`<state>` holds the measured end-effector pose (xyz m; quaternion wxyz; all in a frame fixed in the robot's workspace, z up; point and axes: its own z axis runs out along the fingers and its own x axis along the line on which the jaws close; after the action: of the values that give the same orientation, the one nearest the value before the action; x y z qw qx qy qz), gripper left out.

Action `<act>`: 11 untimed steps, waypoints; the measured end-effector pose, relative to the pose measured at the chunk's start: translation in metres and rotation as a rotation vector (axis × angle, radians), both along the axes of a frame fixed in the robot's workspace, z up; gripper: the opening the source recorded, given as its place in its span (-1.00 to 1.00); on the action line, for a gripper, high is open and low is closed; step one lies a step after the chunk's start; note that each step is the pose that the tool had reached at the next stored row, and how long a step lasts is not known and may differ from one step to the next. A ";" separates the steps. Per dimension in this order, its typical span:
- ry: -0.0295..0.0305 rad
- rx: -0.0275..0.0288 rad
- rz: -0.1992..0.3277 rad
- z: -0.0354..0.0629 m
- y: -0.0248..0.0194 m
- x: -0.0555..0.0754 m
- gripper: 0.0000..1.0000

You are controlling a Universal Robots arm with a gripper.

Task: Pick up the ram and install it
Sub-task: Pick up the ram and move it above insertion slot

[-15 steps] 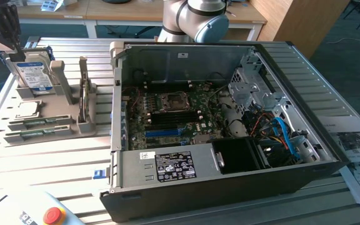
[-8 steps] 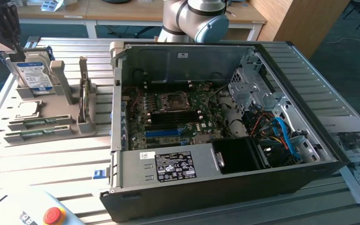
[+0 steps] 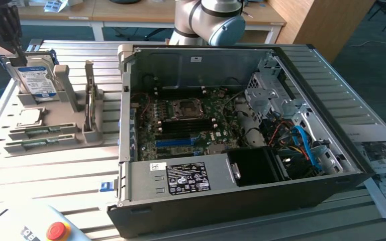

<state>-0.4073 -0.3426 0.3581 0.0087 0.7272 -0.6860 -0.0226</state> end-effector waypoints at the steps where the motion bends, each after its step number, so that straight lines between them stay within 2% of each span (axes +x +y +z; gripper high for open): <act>1: 0.0000 0.0000 0.000 0.0000 0.0000 0.000 -0.80; 8: -0.0007 0.0000 0.000 0.0000 0.0000 0.000 -0.80; 11: -0.0071 0.0000 0.000 0.0000 0.0000 0.000 -0.80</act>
<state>-0.4075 -0.3425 0.3580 0.0063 0.7272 -0.6861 -0.0200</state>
